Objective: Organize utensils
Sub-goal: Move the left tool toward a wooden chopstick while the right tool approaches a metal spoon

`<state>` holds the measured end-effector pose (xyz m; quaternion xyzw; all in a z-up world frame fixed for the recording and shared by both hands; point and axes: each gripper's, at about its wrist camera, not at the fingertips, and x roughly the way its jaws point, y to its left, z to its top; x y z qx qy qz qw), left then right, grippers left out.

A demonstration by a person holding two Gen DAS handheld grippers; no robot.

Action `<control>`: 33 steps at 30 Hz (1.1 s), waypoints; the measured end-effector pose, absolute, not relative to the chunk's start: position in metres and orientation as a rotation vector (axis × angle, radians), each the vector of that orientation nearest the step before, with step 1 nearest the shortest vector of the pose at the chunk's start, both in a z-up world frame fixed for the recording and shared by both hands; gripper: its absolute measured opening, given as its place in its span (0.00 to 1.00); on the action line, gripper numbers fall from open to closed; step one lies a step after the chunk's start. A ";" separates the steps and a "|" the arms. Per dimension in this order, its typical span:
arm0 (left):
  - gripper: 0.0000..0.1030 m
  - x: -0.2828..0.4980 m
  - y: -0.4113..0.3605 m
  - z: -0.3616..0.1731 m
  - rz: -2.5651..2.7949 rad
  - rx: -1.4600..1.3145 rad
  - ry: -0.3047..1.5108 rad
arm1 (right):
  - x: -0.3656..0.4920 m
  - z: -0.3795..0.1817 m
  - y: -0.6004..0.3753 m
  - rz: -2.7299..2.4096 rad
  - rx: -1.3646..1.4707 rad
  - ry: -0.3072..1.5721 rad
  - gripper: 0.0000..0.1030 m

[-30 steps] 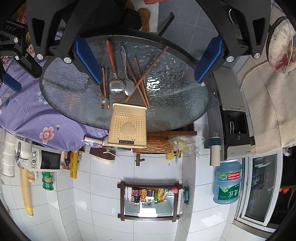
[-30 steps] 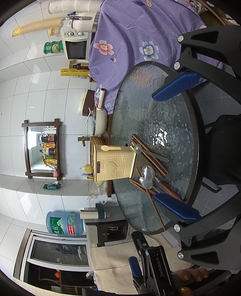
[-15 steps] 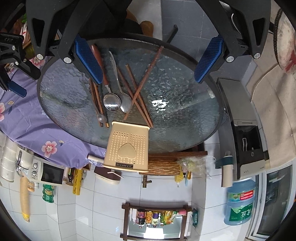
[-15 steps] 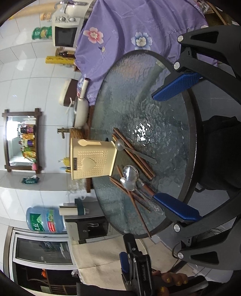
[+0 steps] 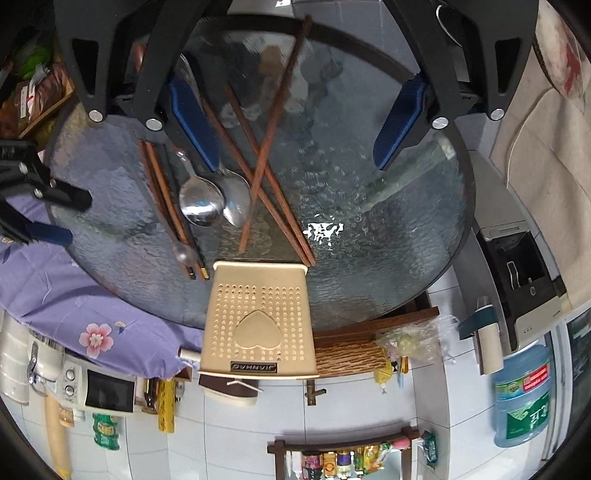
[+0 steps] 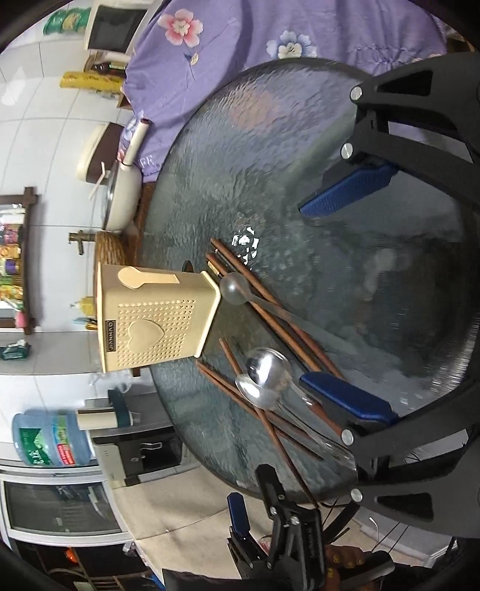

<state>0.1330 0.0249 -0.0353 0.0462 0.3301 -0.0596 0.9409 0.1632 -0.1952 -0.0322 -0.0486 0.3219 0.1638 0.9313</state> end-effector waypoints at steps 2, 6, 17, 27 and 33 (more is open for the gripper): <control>0.76 0.144 0.027 -0.034 -0.128 0.092 0.686 | 0.186 -0.031 -0.188 0.344 -0.103 0.687 0.75; 0.69 0.169 0.026 -0.029 -0.159 0.105 0.725 | 0.228 -0.037 -0.172 0.344 -0.134 0.746 0.67; 0.62 0.216 0.019 -0.026 -0.208 0.164 0.788 | 0.292 -0.053 -0.158 0.318 -0.124 0.878 0.59; 0.57 0.247 0.012 -0.025 -0.237 0.119 0.829 | 0.313 -0.063 -0.147 0.299 -0.115 0.944 0.46; 0.56 0.260 -0.005 -0.027 -0.263 0.173 0.858 | 0.317 -0.062 -0.151 0.304 -0.105 0.943 0.36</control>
